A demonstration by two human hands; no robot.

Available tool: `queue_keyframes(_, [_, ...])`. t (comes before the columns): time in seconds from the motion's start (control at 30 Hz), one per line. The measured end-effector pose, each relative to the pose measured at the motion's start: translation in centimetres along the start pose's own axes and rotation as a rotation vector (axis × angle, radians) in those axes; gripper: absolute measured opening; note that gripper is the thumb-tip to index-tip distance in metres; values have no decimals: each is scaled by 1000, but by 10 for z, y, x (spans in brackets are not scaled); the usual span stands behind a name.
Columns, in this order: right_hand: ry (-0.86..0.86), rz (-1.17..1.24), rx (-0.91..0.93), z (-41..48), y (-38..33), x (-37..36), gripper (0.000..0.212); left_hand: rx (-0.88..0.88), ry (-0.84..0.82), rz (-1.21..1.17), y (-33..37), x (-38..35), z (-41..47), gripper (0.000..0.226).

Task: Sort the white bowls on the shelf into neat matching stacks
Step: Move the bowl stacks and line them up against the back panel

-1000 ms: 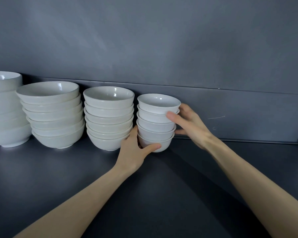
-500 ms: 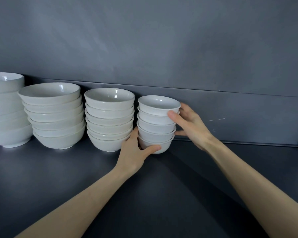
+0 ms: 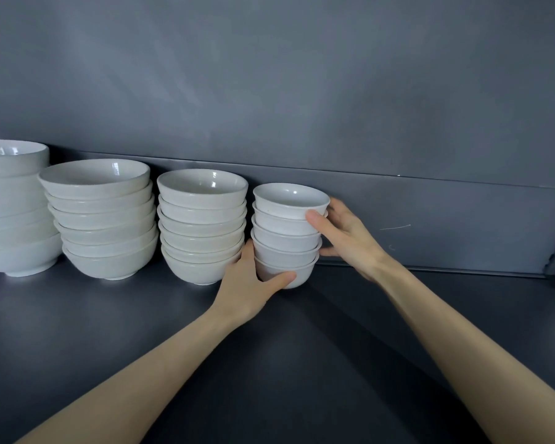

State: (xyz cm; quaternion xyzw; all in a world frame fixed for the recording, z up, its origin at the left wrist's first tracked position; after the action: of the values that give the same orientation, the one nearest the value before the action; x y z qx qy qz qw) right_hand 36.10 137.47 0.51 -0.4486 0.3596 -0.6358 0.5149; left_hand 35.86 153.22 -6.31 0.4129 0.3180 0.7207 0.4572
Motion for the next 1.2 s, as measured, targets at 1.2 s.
queue_keyframes(1.2, [295,-1054,40,-110,-69,236,60,-529,-278,630,219,-93,-44,57])
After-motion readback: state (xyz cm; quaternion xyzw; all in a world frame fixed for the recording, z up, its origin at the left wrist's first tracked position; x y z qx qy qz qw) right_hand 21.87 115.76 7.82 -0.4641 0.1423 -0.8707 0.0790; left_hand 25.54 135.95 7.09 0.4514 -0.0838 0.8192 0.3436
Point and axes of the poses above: each hand's wrist, its own z-axis towards the middle knuckle, its own x-axis out of the back of the hand, y = z × x, the point moved 9 cm from there along z, towards the middle knuckle, and after that the axes turned 10 degrees about y, right-handed, at the moved point
